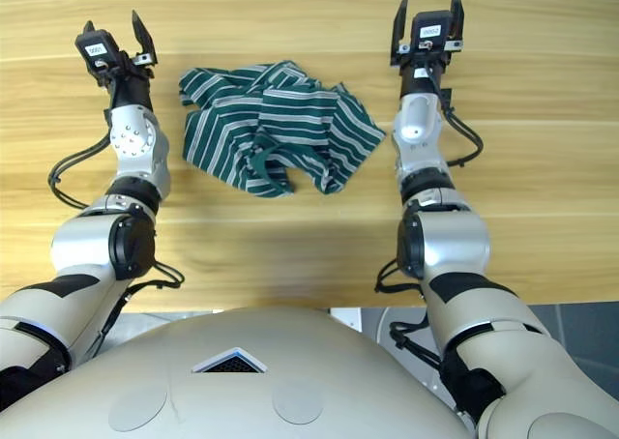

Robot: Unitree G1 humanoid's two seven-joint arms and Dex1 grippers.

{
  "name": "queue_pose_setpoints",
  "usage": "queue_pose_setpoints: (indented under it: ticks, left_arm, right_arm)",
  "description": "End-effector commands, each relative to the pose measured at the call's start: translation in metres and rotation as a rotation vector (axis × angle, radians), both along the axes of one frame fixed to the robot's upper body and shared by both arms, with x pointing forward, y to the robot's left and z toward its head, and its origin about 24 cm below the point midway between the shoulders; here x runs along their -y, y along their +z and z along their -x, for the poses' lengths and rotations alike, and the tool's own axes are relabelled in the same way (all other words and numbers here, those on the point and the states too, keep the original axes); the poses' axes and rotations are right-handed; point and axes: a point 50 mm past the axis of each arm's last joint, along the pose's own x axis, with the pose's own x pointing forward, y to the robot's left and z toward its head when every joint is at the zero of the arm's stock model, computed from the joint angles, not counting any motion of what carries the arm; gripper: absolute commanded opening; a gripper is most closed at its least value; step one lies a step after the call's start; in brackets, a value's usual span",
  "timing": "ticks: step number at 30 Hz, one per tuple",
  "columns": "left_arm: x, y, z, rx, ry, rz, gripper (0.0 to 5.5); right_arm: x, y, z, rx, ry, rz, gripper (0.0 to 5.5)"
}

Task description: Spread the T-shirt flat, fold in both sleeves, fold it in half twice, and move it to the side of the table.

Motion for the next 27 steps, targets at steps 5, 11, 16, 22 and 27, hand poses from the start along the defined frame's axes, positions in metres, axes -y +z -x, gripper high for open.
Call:
queue_pose_setpoints:
  ticks: [5, 11, 16, 22, 27]
  left_arm:
    - [0.001, 0.003, 0.000, 0.020, -0.010, -0.012, 3.77]
    - [-0.001, 0.006, 0.001, 0.041, 0.037, -0.130, 3.77]
    - [0.000, 0.006, 0.001, 0.042, 0.056, -0.167, 3.77]
    - [0.002, 0.003, 0.001, 0.014, 0.031, -0.109, 3.77]
    - [0.017, -0.003, 0.000, -0.014, -0.043, -0.100, 3.77]
  right_arm:
    - [0.004, 0.005, -0.002, 0.027, -0.029, -0.055, 3.45]
    - [0.002, 0.006, -0.001, 0.041, -0.029, -0.005, 3.45]
    - [0.002, 0.003, 0.000, 0.030, -0.033, 0.013, 3.45]
    - [-0.004, 0.001, 0.001, 0.023, 0.025, -0.008, 3.45]
    - [0.002, 0.000, 0.004, 0.025, 0.012, -0.006, 3.45]
